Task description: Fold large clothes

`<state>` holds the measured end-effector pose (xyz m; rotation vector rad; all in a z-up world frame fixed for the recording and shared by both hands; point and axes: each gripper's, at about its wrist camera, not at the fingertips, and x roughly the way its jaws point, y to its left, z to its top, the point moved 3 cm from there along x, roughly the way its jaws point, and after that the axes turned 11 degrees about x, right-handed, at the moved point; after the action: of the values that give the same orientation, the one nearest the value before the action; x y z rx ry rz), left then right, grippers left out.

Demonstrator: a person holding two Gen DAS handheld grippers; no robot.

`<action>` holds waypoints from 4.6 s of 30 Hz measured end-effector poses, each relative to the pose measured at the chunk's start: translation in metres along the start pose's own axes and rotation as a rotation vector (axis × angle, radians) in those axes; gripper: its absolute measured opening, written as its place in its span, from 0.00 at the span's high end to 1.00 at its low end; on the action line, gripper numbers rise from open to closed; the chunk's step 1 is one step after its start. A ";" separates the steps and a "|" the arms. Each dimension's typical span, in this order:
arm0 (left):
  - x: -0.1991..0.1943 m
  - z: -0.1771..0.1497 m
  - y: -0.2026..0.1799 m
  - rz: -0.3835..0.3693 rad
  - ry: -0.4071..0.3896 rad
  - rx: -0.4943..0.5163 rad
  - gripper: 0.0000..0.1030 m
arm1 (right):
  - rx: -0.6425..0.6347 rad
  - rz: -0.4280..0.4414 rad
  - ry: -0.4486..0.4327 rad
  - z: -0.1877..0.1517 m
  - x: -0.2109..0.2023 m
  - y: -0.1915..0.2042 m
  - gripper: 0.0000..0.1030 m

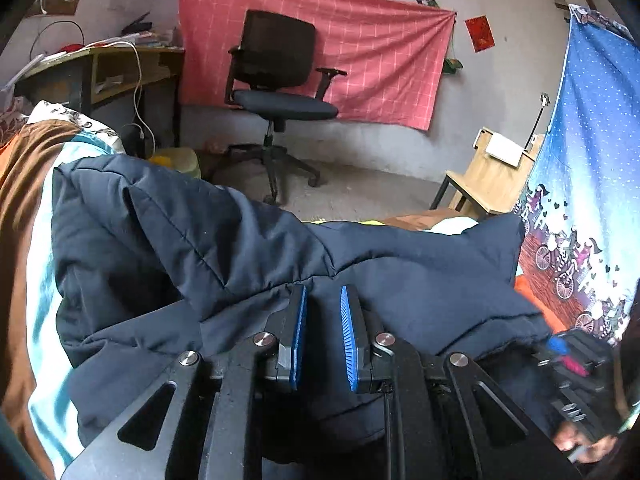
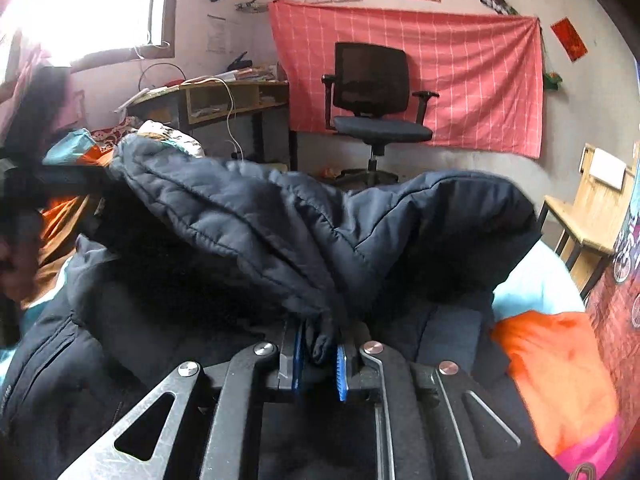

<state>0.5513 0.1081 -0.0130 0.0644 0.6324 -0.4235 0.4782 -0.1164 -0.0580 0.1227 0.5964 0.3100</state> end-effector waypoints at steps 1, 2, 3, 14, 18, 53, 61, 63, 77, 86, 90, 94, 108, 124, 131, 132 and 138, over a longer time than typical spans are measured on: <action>0.000 -0.002 0.002 -0.005 -0.004 0.001 0.86 | -0.010 0.000 -0.009 0.001 -0.004 0.001 0.85; 0.000 -0.005 0.000 -0.007 -0.006 0.010 0.86 | -0.012 0.006 -0.016 0.002 -0.009 -0.001 0.85; -0.001 -0.006 0.000 -0.006 -0.008 0.025 0.86 | -0.003 0.018 -0.026 0.003 -0.016 -0.005 0.84; 0.009 -0.017 -0.006 -0.002 -0.011 0.062 0.86 | 0.144 0.117 -0.165 0.097 -0.014 -0.020 0.52; 0.011 -0.017 -0.003 -0.007 -0.022 0.061 0.86 | 0.150 0.072 -0.133 0.120 0.029 -0.021 0.52; 0.072 0.008 0.108 0.307 0.147 -0.278 0.86 | 0.548 -0.231 0.135 0.071 0.140 -0.171 1.00; 0.040 0.033 0.068 0.268 -0.012 -0.156 0.86 | 0.526 -0.224 0.141 0.076 0.127 -0.166 0.93; 0.040 0.037 0.046 0.169 -0.039 -0.100 0.86 | 0.453 -0.179 0.074 0.092 0.110 -0.143 0.93; 0.069 -0.020 -0.020 -0.006 0.241 0.209 0.88 | 0.209 0.149 0.334 0.055 0.111 -0.053 0.77; 0.079 -0.038 -0.024 0.051 0.200 0.168 0.90 | 0.093 0.015 0.341 0.039 0.142 -0.040 0.77; 0.053 -0.027 -0.018 0.019 0.153 0.144 0.89 | 0.143 0.043 0.299 0.043 0.120 -0.048 0.77; 0.030 -0.018 -0.016 0.015 0.139 0.088 0.77 | 0.205 0.083 0.228 0.060 0.095 -0.048 0.74; -0.091 0.001 -0.029 0.094 0.037 -0.014 0.12 | 0.242 0.082 0.082 0.078 -0.020 -0.017 0.22; -0.186 -0.053 -0.089 0.081 0.016 0.078 0.09 | 0.263 0.018 0.075 0.037 -0.149 0.023 0.05; -0.215 -0.086 -0.105 0.111 -0.011 0.097 0.09 | 0.246 0.004 0.066 0.009 -0.177 0.034 0.05; -0.218 -0.091 -0.107 0.116 -0.010 0.093 0.09 | 0.244 0.009 0.064 0.005 -0.180 0.035 0.04; -0.236 -0.121 -0.124 0.144 0.018 0.096 0.09 | 0.207 0.033 0.069 -0.026 -0.196 0.043 0.04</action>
<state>0.2629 0.1031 0.0358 0.2040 0.6203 -0.3138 0.2994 -0.1380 0.0337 0.3226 0.6944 0.2851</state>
